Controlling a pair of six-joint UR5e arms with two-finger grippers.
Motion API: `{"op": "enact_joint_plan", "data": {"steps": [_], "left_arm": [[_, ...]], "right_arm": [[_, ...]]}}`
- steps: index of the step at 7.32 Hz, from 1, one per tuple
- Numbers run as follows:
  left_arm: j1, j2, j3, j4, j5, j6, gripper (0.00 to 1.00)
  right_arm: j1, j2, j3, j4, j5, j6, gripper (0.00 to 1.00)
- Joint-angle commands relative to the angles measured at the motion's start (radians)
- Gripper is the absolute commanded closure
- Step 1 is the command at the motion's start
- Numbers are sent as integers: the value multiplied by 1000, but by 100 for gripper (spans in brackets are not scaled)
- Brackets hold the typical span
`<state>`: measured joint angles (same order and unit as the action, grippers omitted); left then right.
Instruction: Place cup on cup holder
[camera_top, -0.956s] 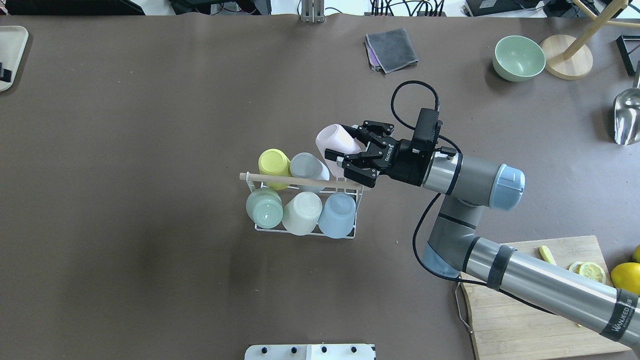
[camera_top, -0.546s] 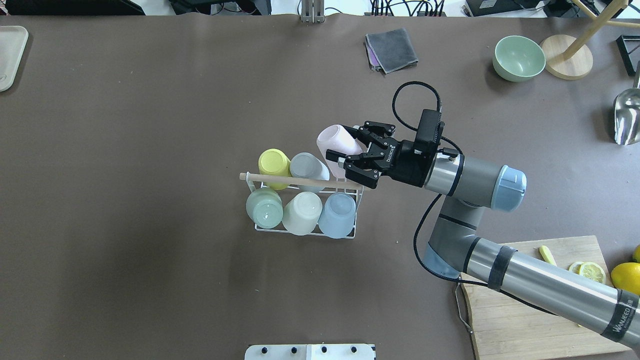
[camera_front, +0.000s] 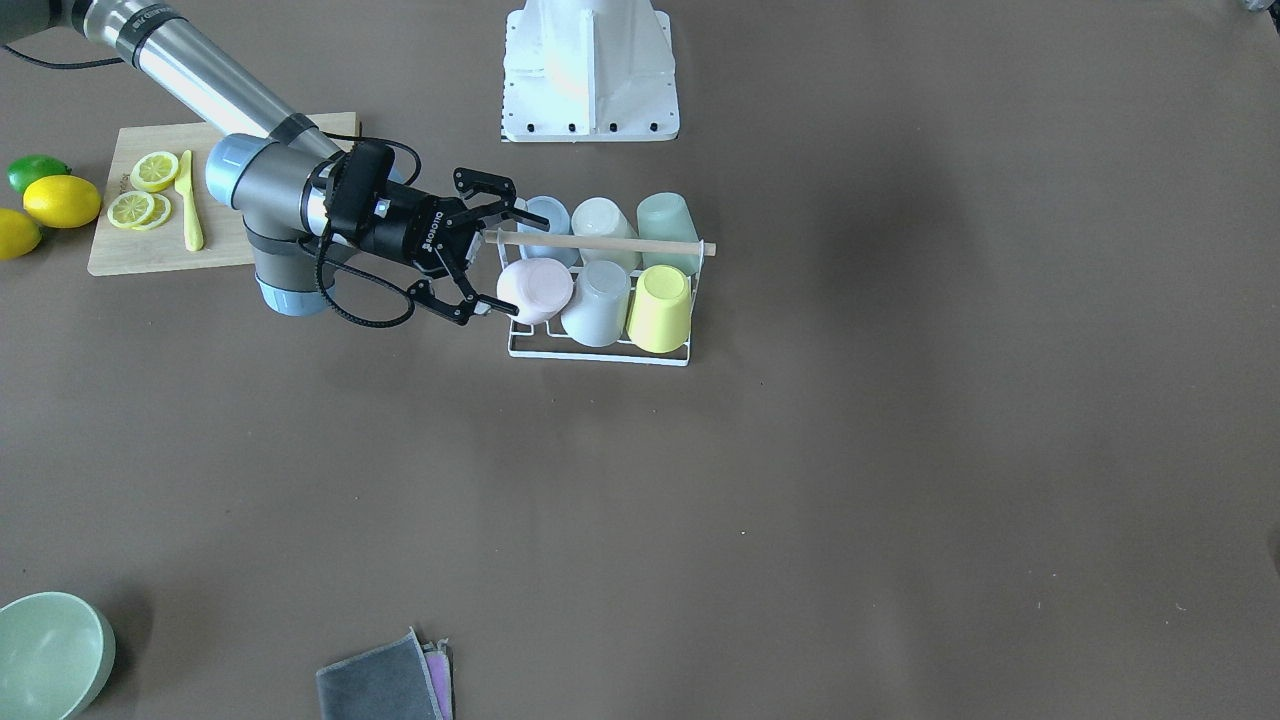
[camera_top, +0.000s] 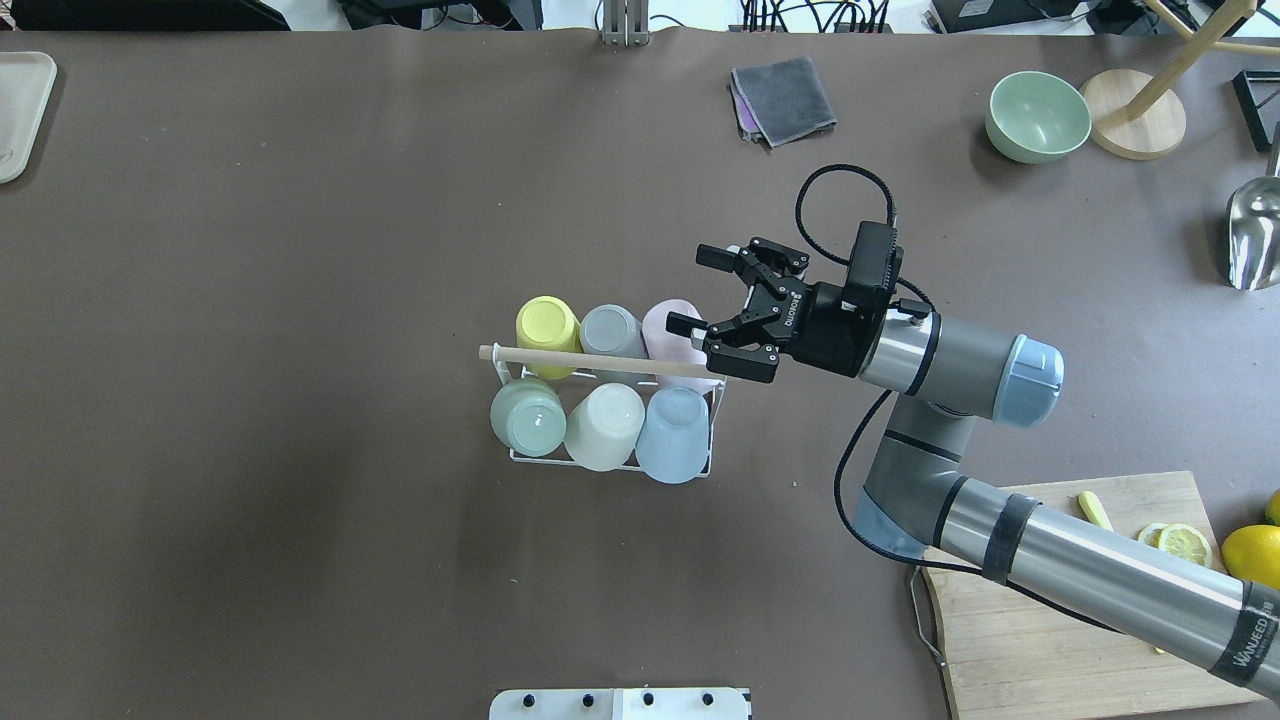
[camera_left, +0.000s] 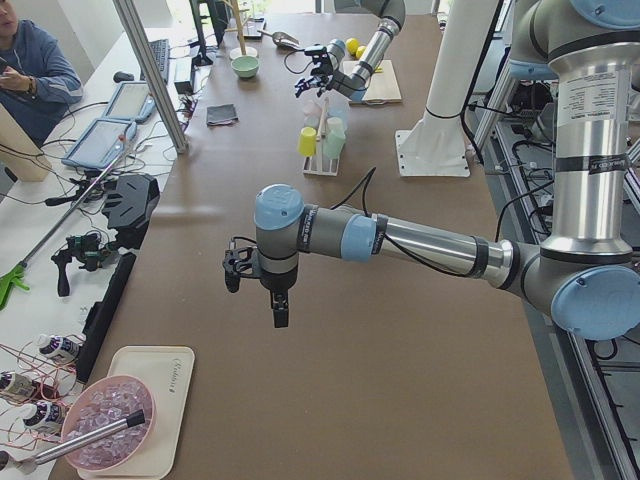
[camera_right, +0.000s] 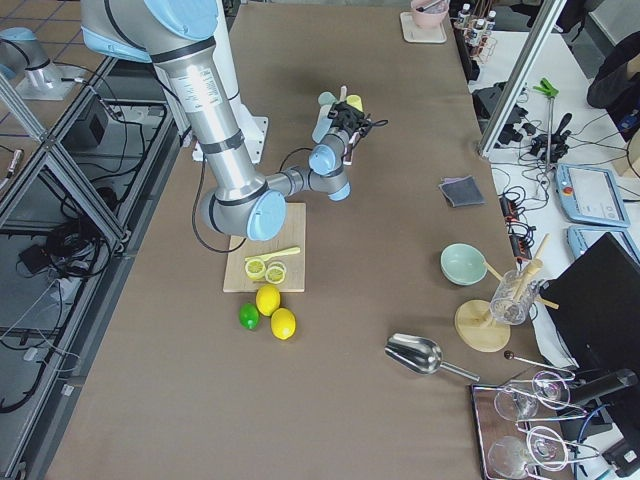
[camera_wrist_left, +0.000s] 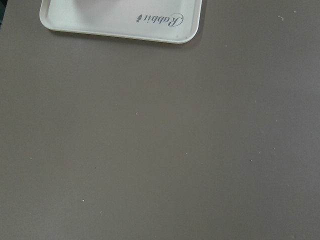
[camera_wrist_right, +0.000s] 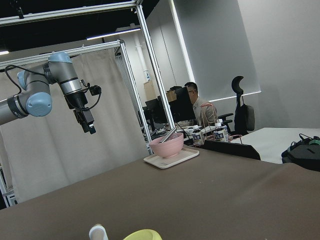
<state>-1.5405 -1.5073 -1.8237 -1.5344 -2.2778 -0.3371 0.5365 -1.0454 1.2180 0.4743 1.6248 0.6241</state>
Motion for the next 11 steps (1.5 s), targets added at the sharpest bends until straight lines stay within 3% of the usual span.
{"op": "enact_joint_plan", "data": {"steps": [1,3,5,7,9,11], "left_arm": [[-4,-8,65,-9,-144,4,2],[-1,-19,99,-21,-140,127,2],[0,-43,112,-13,-131,243,2],[0,-42,116,16,-54,350,2],[-3,-28,118,46,-66,354,2],[-3,9,116,39,-68,354,2]], "right_arm": [[5,-1,3,4,0,0,0],[64,7,9,-17,1,3,0],[140,15,22,-148,-52,12,0],[209,16,67,-416,-101,28,0],[241,15,87,-691,-164,95,0],[263,-43,212,-1084,-178,95,0]]}}
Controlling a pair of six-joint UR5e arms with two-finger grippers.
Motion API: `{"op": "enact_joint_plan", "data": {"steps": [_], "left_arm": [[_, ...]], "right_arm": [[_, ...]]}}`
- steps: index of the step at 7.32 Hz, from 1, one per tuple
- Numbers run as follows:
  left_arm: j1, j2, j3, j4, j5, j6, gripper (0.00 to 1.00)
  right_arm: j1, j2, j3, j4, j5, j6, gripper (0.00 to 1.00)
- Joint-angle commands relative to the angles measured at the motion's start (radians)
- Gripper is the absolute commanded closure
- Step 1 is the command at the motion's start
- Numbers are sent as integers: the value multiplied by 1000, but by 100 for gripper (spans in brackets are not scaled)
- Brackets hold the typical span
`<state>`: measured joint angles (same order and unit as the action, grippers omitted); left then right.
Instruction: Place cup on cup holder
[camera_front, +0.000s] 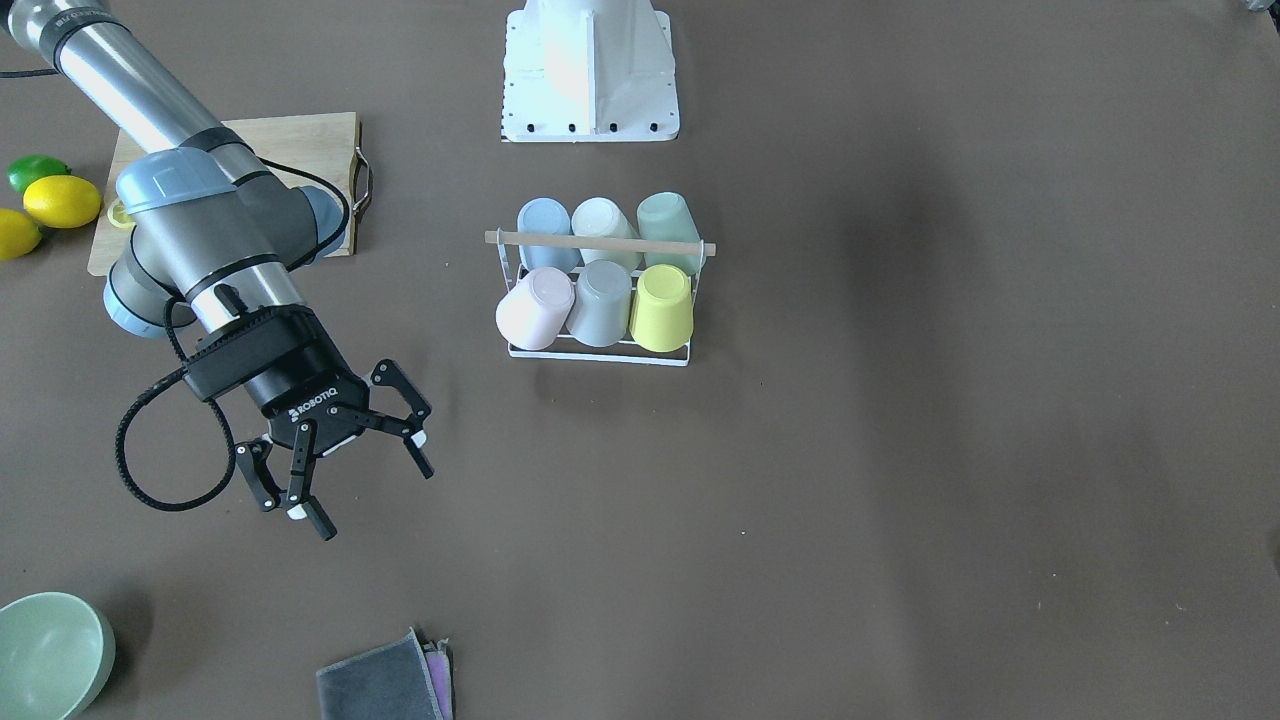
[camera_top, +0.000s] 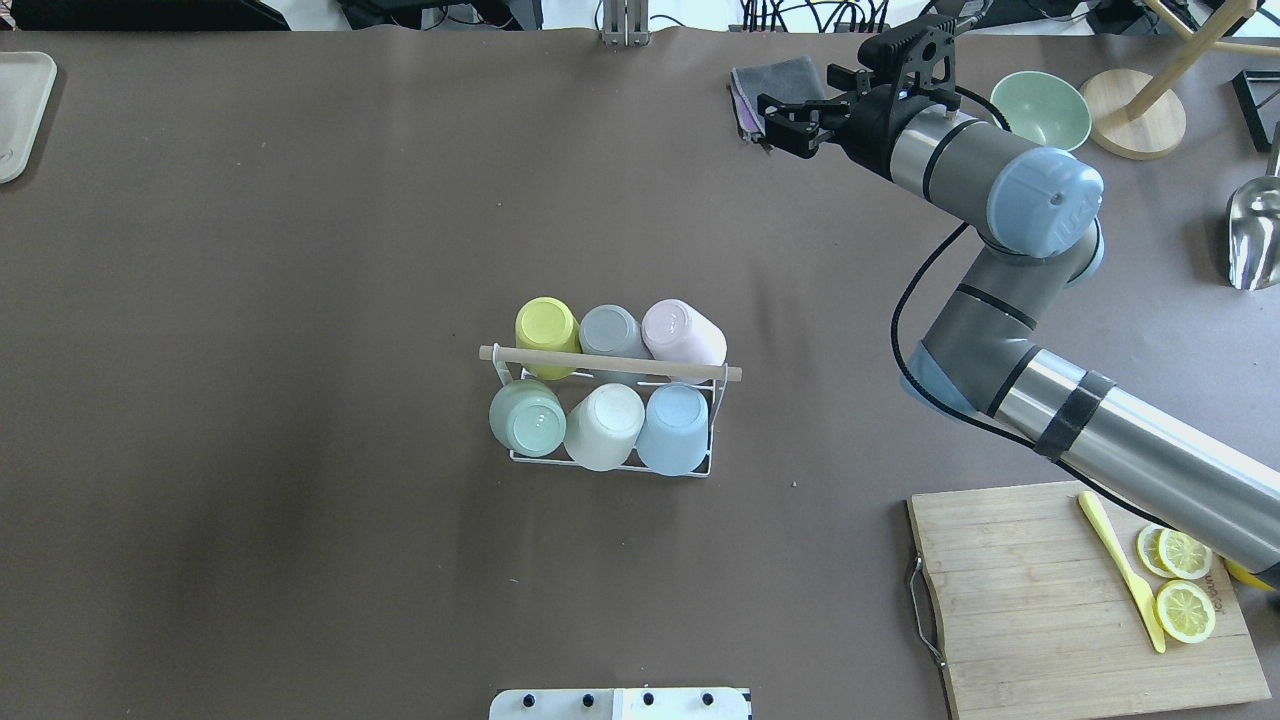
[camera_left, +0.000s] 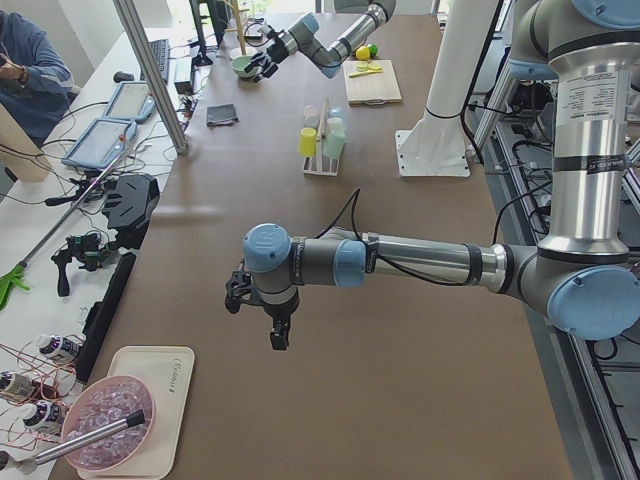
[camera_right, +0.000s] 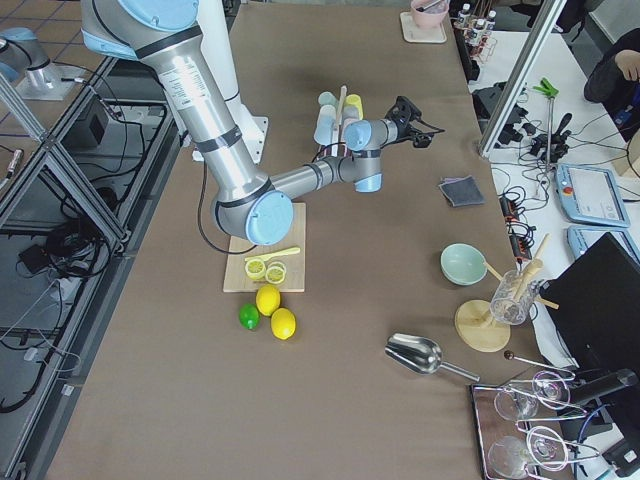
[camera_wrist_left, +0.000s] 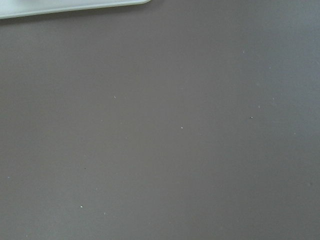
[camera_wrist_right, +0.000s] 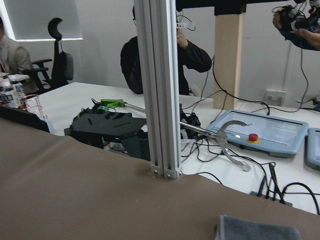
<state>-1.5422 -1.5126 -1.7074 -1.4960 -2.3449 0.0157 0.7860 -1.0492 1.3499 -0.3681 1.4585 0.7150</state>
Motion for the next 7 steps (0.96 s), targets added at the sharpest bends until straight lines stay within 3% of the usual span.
{"op": "enact_joint_plan", "data": {"steps": [1,2,5,7], "left_arm": [[-4,58,-1,0,-2,1,2],[-6,75,-1,-3,-2,-2,2],[-9,97,-23,6,2,-3,2],[-59,106,-23,8,-1,-3,2]], "right_arm": [[16,-79,145,-400,-10,4,0],[18,-153,235,-511,23,4,0],[178,-443,509,-710,309,-18,0],[286,-527,566,-864,391,-246,0]]}}
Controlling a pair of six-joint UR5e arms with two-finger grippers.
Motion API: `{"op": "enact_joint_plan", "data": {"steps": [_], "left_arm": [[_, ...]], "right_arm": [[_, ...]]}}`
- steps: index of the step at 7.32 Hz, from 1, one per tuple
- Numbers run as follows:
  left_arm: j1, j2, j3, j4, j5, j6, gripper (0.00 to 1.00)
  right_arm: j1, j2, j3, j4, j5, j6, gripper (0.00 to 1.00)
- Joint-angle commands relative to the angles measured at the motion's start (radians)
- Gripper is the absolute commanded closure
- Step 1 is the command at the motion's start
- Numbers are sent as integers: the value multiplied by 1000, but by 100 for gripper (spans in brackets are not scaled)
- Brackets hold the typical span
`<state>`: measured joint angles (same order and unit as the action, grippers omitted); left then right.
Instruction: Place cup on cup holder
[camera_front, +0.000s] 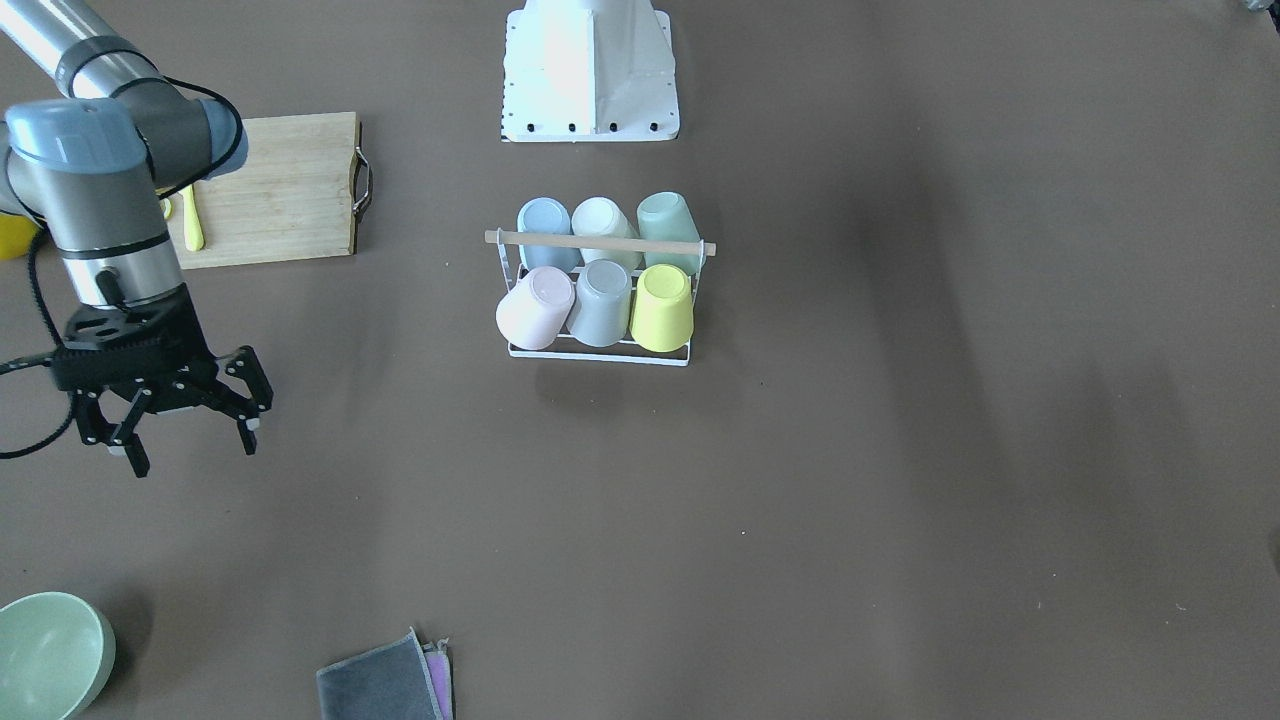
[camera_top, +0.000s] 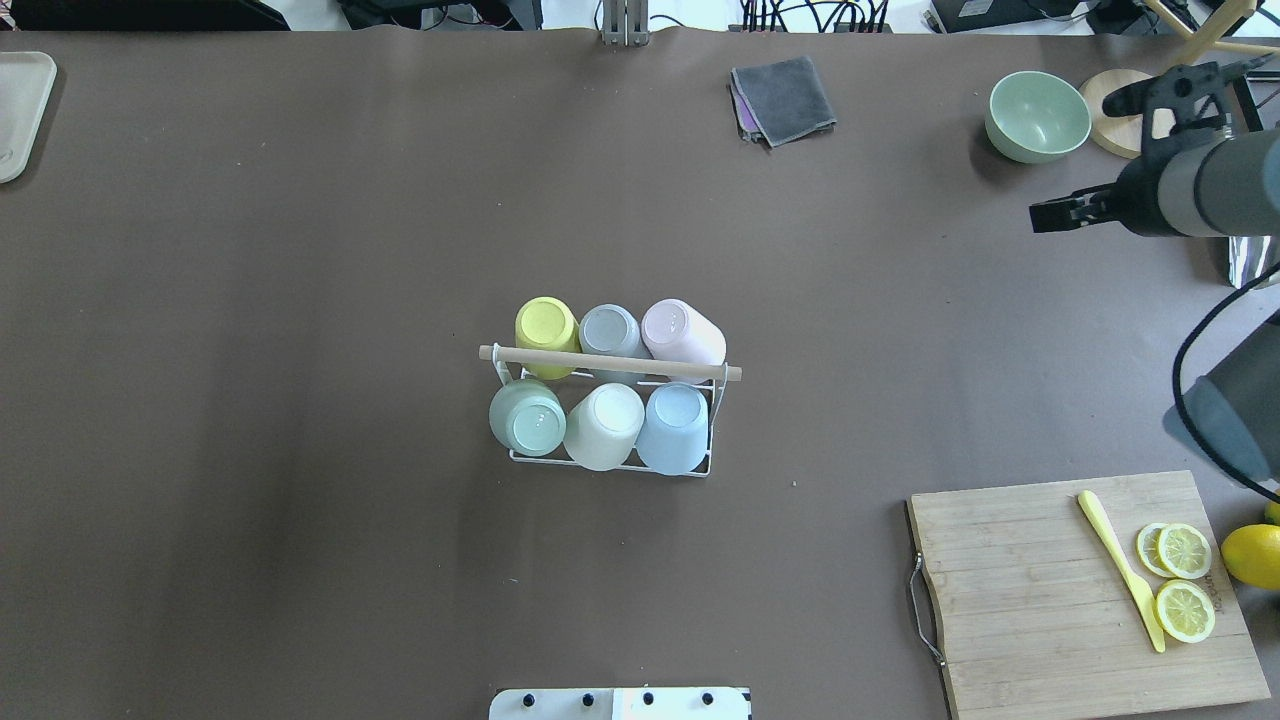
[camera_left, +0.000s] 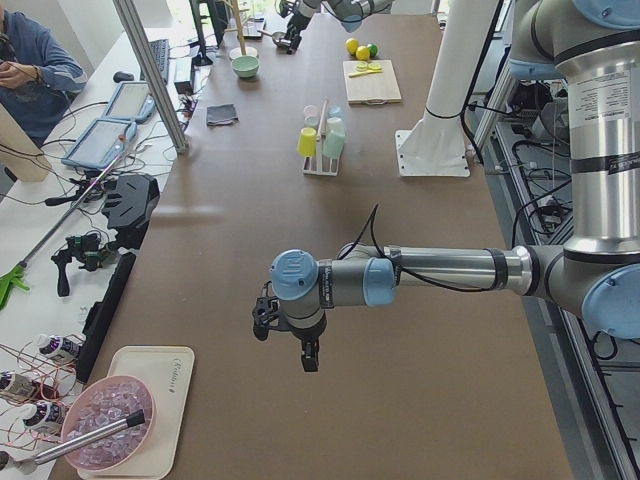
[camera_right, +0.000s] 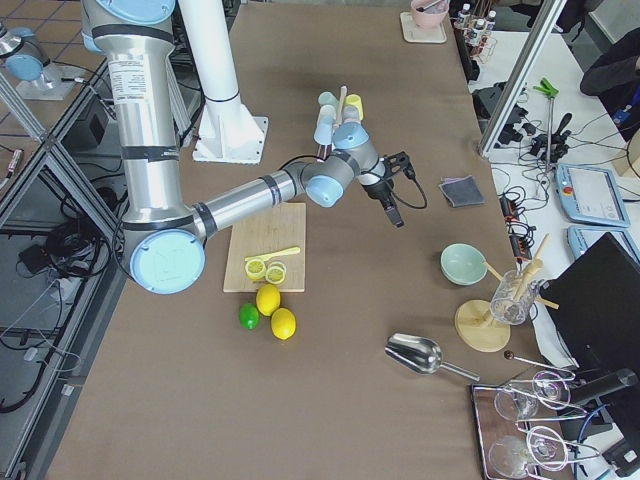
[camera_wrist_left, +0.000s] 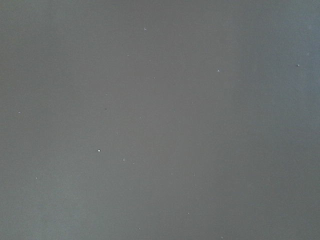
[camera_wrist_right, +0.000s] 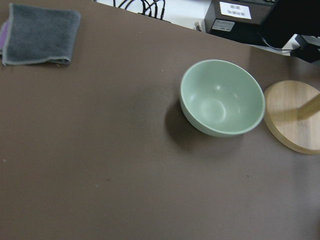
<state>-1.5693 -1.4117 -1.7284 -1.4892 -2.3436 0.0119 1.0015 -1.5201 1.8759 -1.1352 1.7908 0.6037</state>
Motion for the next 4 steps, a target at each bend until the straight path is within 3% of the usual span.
{"op": "enact_joint_plan", "data": {"steps": [1,2,4], "left_arm": [[-41,14,-2,1,-3,2,2],[-40,11,9,-3,-3,2,2],[-37,4,1,-8,-3,0,2]], "right_arm": [[130,-61,28,-186,121,-260,0],[184,-57,16,-307,139,-412,0],[369,-64,-39,-469,327,-443,0]]}}
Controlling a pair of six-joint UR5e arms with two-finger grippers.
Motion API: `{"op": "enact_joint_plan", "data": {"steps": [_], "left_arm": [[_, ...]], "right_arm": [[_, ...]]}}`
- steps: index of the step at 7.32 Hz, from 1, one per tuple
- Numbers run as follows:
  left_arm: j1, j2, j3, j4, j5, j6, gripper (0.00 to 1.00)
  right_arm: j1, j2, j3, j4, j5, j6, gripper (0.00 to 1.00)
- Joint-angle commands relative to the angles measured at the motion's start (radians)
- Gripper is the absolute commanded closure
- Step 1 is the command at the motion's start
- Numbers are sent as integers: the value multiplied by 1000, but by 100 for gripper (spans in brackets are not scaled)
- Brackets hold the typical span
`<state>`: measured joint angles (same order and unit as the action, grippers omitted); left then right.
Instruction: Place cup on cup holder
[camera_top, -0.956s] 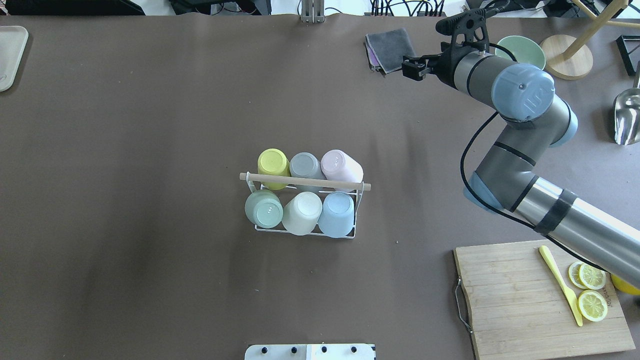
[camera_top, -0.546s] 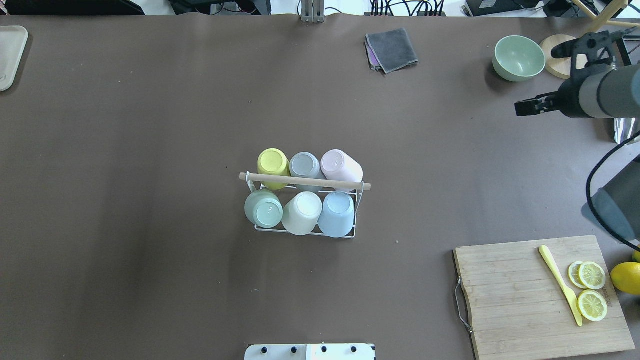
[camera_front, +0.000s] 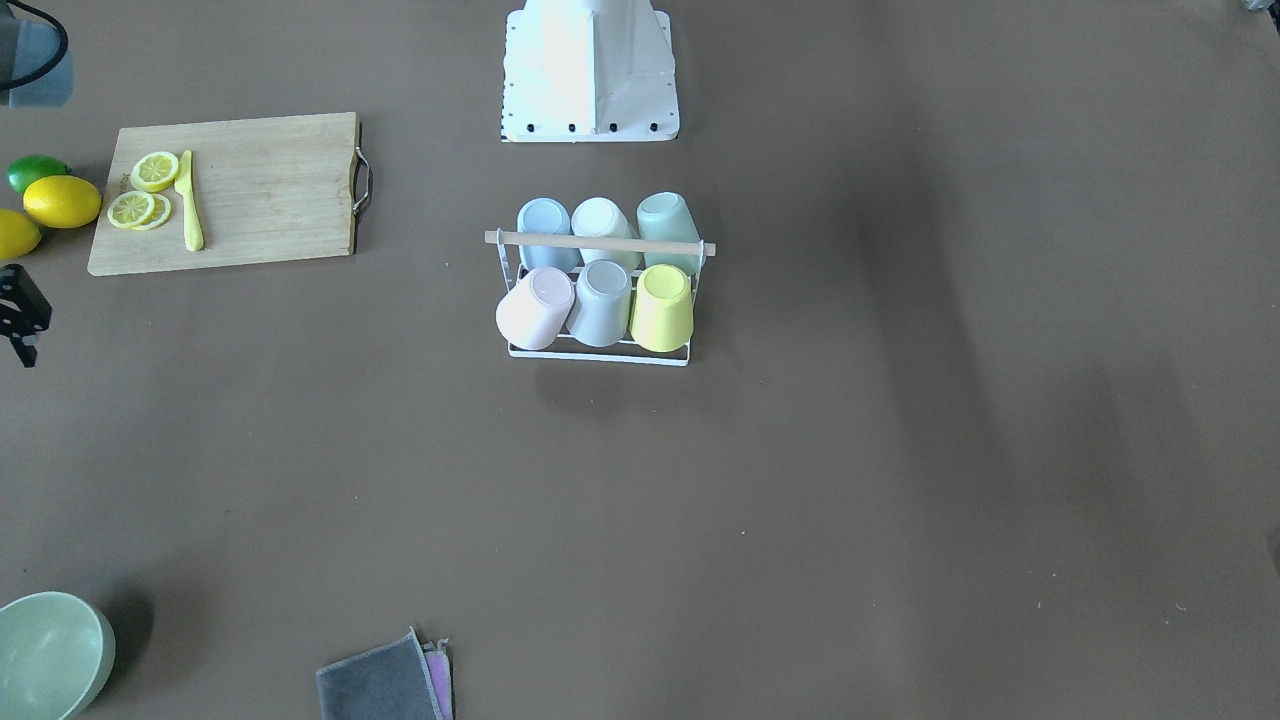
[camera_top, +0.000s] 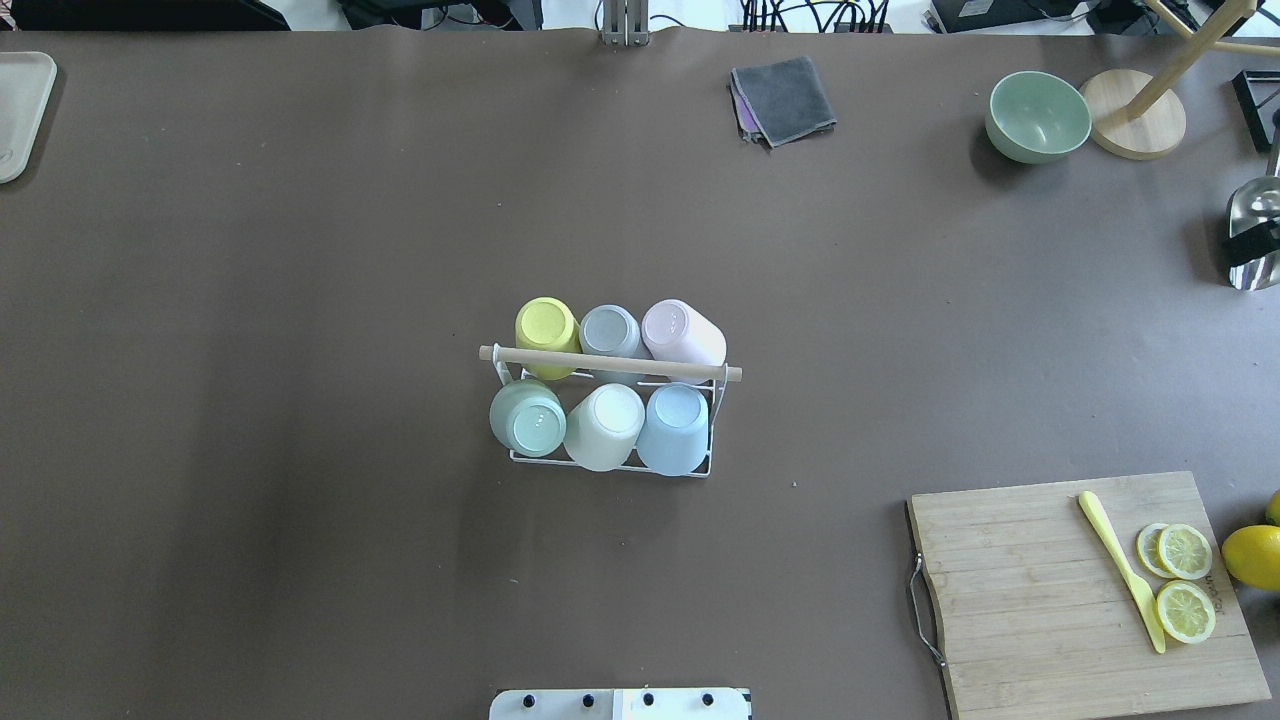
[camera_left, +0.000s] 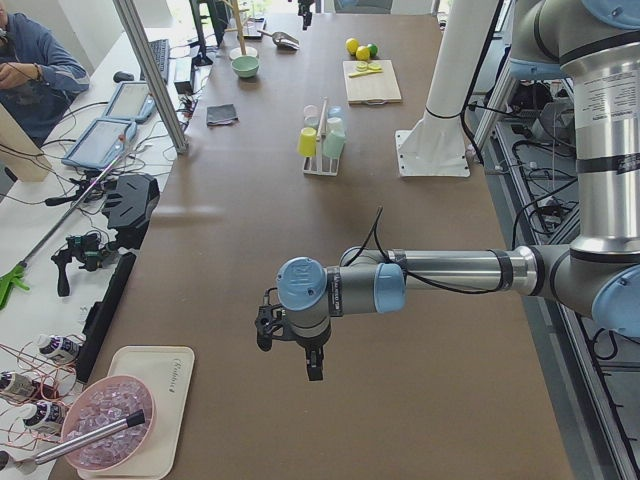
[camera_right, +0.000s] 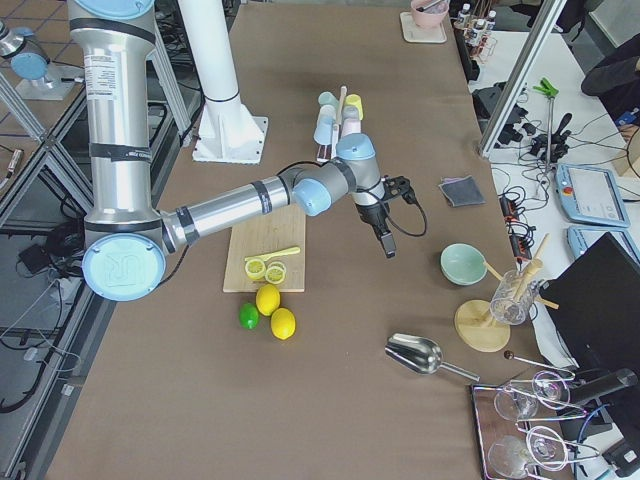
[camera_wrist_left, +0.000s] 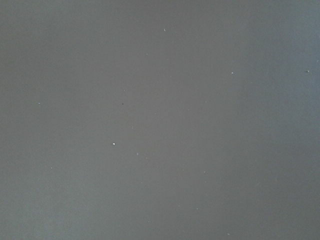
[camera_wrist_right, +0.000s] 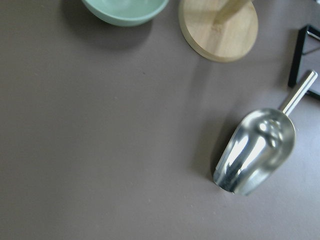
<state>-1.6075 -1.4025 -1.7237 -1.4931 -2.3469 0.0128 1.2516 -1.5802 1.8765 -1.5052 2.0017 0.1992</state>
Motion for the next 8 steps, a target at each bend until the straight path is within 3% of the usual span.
{"op": "enact_joint_plan", "data": {"steps": [1,2,4,6,8], "left_arm": [[3,-1,-7,2,0,1,2],[0,3,4,4,-2,-1,2],[-3,7,47,4,-99,1,2],[-3,5,53,5,-97,1,2],[-3,5,45,5,-103,1,2]], "right_arm": [[196,-30,-104,-98,217,-44,0],[250,-53,-140,-98,279,-46,0],[279,-124,-146,-90,314,-44,0],[298,-113,-195,-86,351,-46,0],[321,-112,-186,-86,355,-46,0]]}}
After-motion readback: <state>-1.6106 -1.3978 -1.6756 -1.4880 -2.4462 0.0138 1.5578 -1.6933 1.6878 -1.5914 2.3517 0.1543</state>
